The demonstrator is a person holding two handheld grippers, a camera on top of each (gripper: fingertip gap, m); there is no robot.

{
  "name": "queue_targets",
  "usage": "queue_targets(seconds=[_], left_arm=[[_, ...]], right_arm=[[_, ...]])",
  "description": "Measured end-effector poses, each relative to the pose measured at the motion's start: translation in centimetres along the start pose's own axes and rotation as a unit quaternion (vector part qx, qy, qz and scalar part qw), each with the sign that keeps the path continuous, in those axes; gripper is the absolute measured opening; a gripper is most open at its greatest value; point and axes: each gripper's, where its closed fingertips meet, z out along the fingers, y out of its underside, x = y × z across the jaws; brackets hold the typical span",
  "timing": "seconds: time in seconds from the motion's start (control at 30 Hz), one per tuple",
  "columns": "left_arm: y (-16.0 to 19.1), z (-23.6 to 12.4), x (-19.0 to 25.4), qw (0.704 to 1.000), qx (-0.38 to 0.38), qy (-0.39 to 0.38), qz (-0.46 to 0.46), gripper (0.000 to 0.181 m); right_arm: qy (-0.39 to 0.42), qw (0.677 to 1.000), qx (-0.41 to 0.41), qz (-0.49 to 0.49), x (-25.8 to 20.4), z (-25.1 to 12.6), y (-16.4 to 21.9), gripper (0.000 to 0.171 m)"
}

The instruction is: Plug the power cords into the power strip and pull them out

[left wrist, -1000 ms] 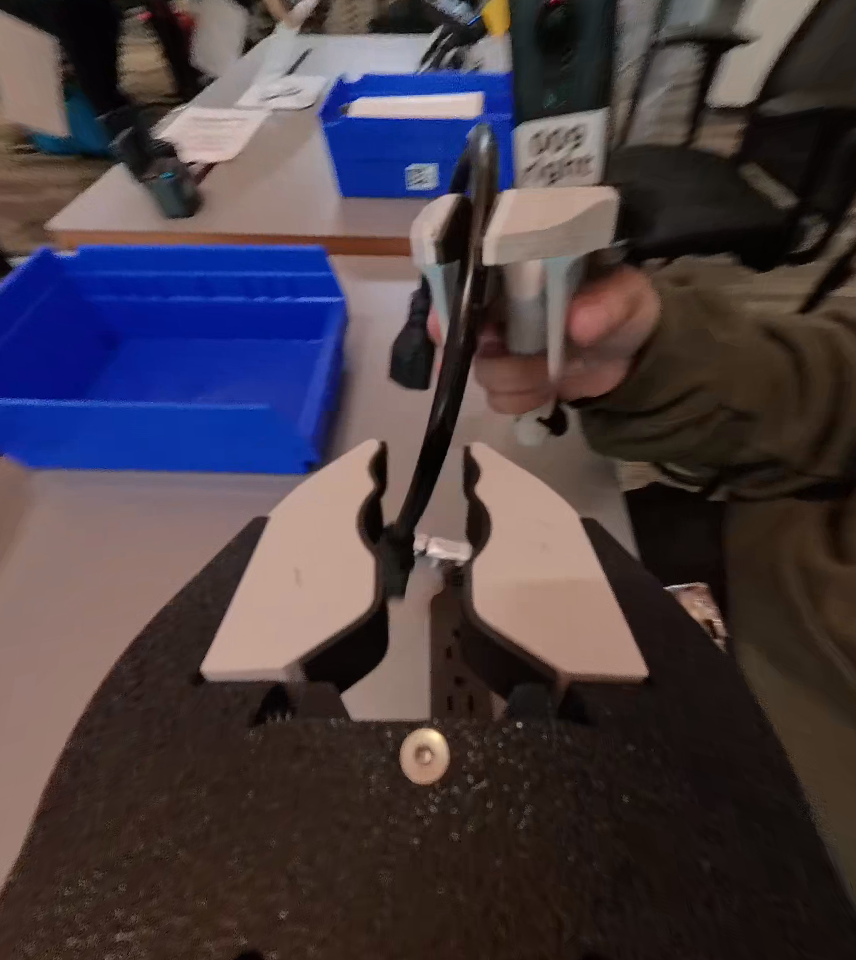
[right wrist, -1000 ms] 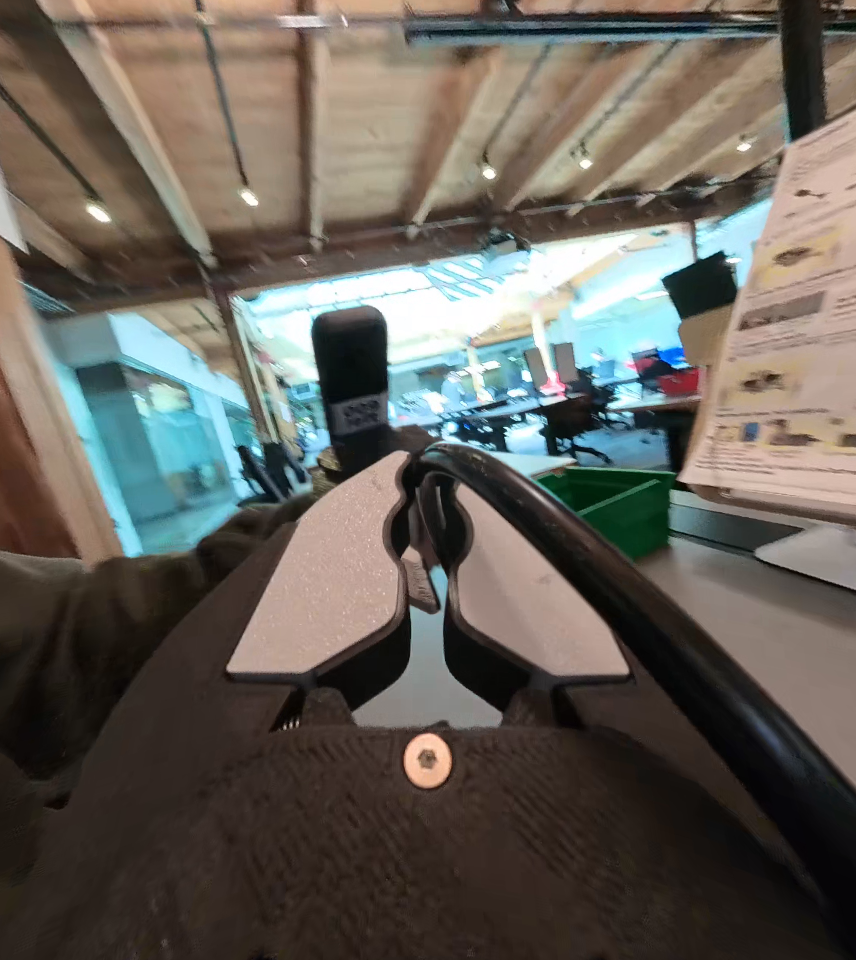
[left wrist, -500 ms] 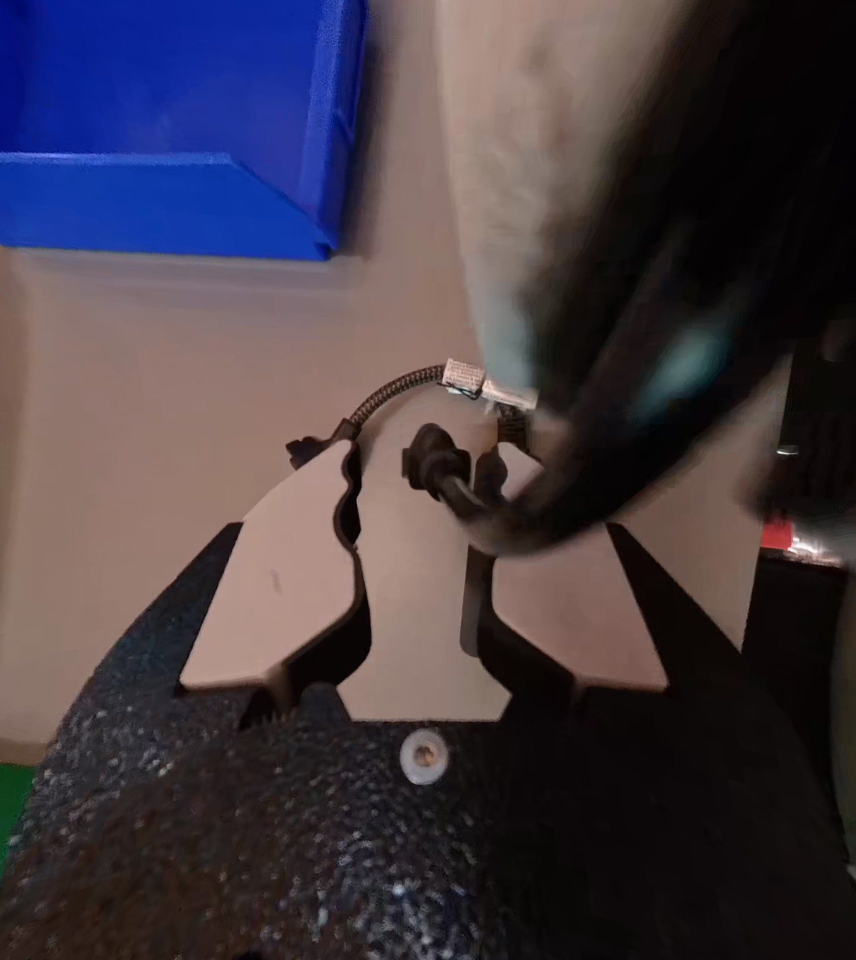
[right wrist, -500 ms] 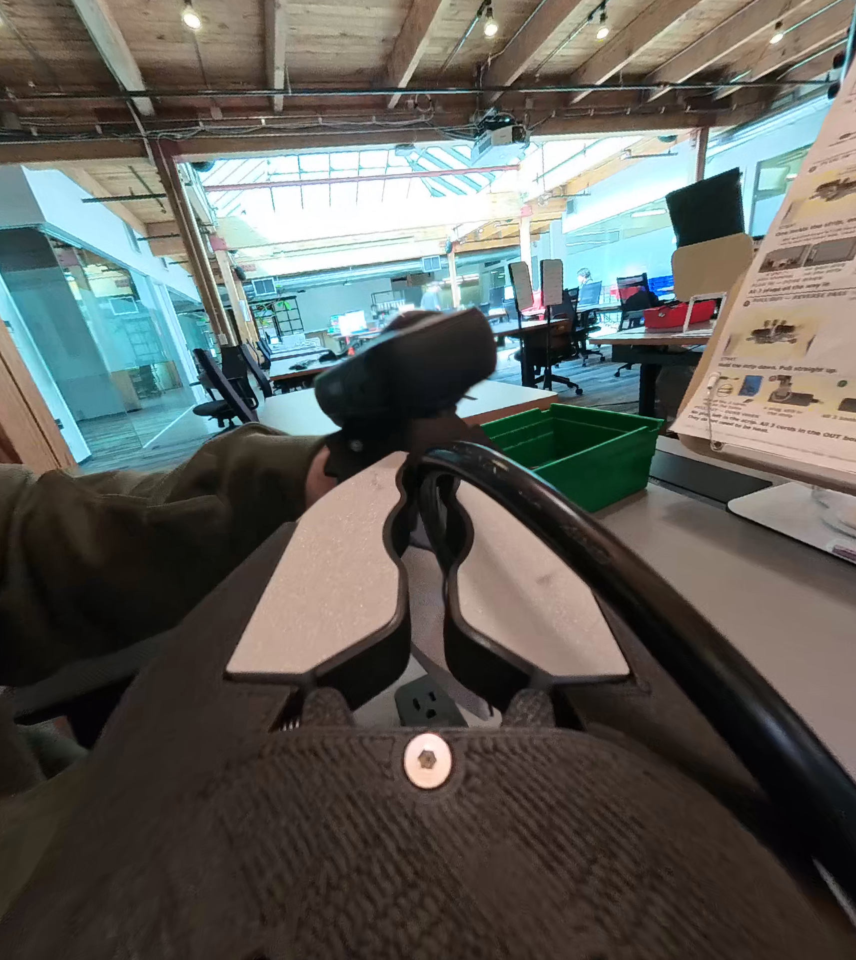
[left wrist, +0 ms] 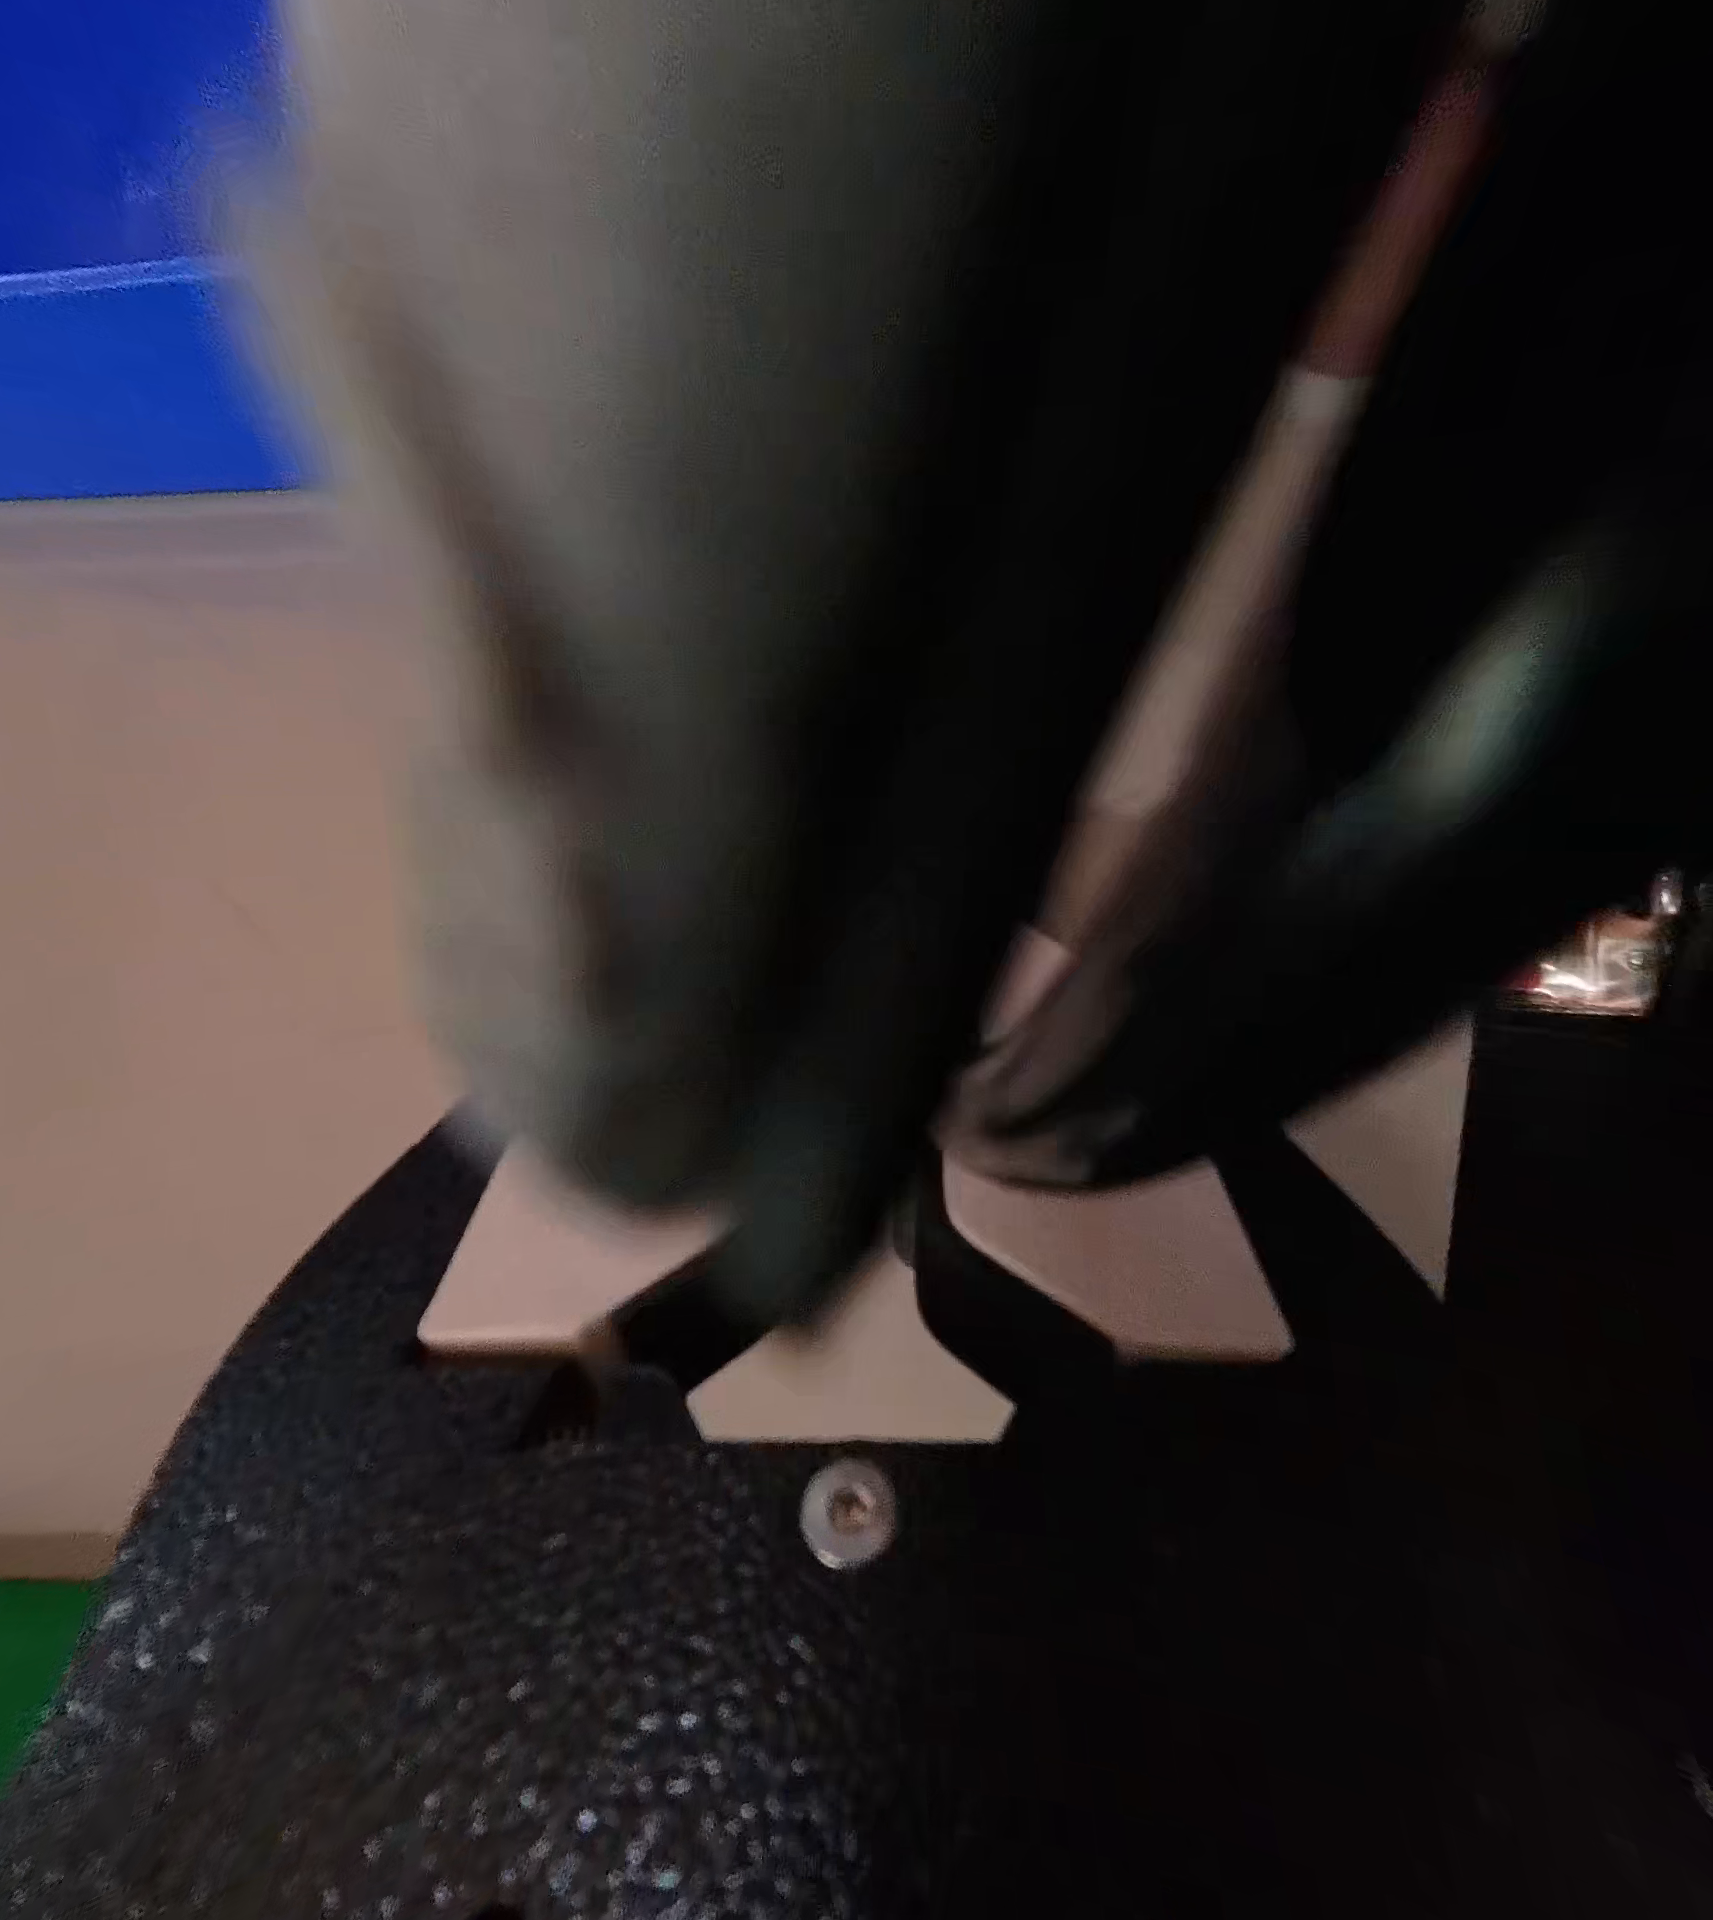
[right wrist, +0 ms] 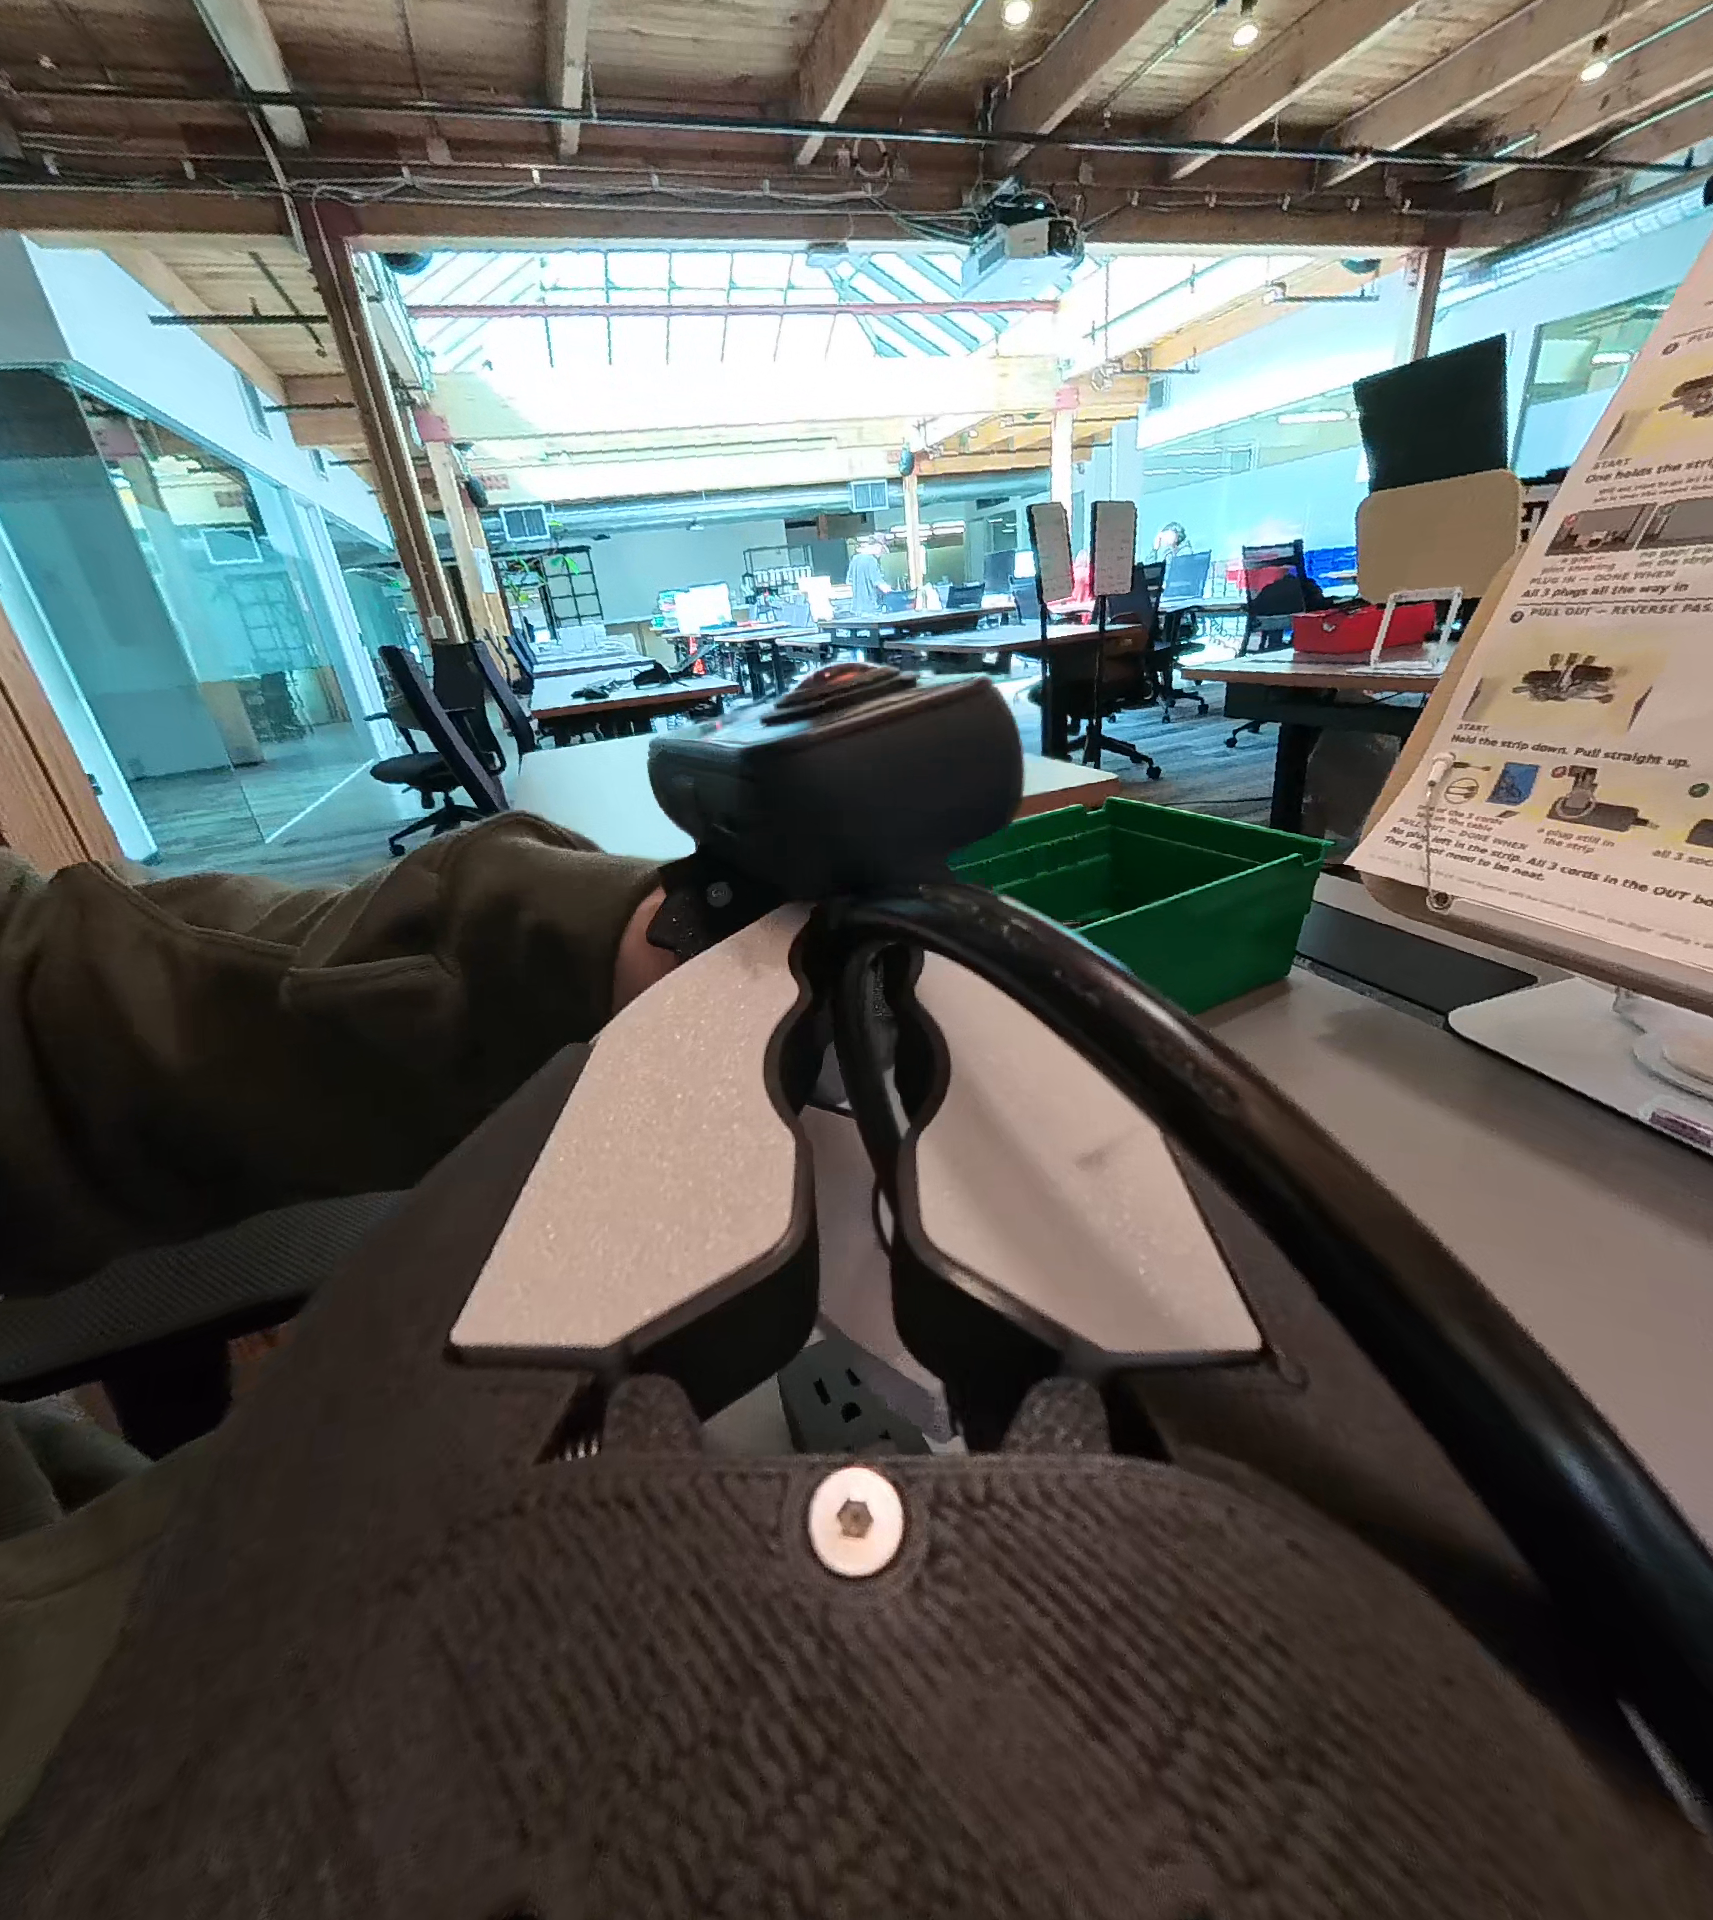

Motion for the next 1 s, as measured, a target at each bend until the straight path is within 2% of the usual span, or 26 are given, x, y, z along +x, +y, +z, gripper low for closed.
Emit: queue_targets(seconds=[0.03, 0.13, 0.27, 0.3, 0.37, 0.5, 0.63, 0.7, 0.87, 1.0], left_arm=[[0.1, 0.1, 0.3, 1.000, 0.004, 0.011, -0.003, 0.022], [0.3, 0.5, 0.4, 0.999, 0.029, 0.024, -0.030, 0.023], [0.9, 0.5, 0.7, 0.996, 0.052, 0.050, -0.055, 0.023], [1.1, 0.6, 0.7, 0.996, 0.051, 0.046, -0.055, 0.023], [1.4, 0.7, 1.0, 0.995, 0.053, 0.057, -0.054, 0.022], [1.2, 1.1, 1.4, 0.995, 0.055, 0.065, -0.048, 0.022], [0.0, 0.6, 1.4, 0.993, 0.077, 0.071, -0.058, 0.022], [-1.2, -0.3, 1.3, 0.988, 0.114, 0.076, -0.072, 0.022], [-4.7, -3.3, 0.6, 0.960, 0.222, 0.109, -0.135, 0.022], [-5.0, -4.3, -0.6, 0.967, 0.215, 0.061, -0.119, 0.022]], right_arm=[[-0.003, 1.000, -0.003, -0.005, 0.1, 0.0, 0.2, 0.016], [-0.008, 0.996, -0.073, -0.055, 0.4, 0.0, 2.8, 0.025], [-0.034, 0.954, -0.279, -0.110, 0.8, -1.9, 9.9, 0.059], [-0.041, 0.940, -0.319, -0.115, 0.8, -2.6, 11.6, 0.062], [-0.052, 0.922, -0.363, -0.122, 0.6, -3.5, 14.0, 0.056], [-0.035, 0.932, -0.345, -0.105, 0.3, -2.9, 15.9, 0.057], [0.037, 0.939, -0.329, -0.090, 2.9, -3.1, 16.0, 0.055], [0.023, 0.953, -0.296, -0.058, 2.6, -2.7, 15.8, 0.055], [0.018, 0.983, -0.182, -0.022, 2.4, -0.8, 14.0, 0.073], [-0.039, 0.993, -0.104, 0.036, 1.3, -1.4, 11.8, 0.081]])
